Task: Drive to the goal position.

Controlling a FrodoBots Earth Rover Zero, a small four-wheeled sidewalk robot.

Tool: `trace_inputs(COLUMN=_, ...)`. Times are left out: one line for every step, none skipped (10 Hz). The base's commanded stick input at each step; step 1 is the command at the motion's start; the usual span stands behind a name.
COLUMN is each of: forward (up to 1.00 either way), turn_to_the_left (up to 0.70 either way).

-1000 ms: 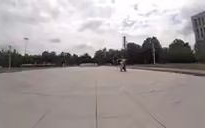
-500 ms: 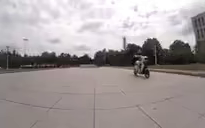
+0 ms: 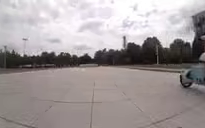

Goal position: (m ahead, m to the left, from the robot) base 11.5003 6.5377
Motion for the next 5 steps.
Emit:
trace_inputs(forward=1.00, turn_to_the_left=0.03)
trace_inputs(forward=1.00, turn_to_the_left=0.03)
trace_inputs(forward=1.00, turn_to_the_left=0.03)
trace_inputs(forward=1.00, turn_to_the_left=0.03)
trace_inputs(forward=1.00, turn_to_the_left=0.03)
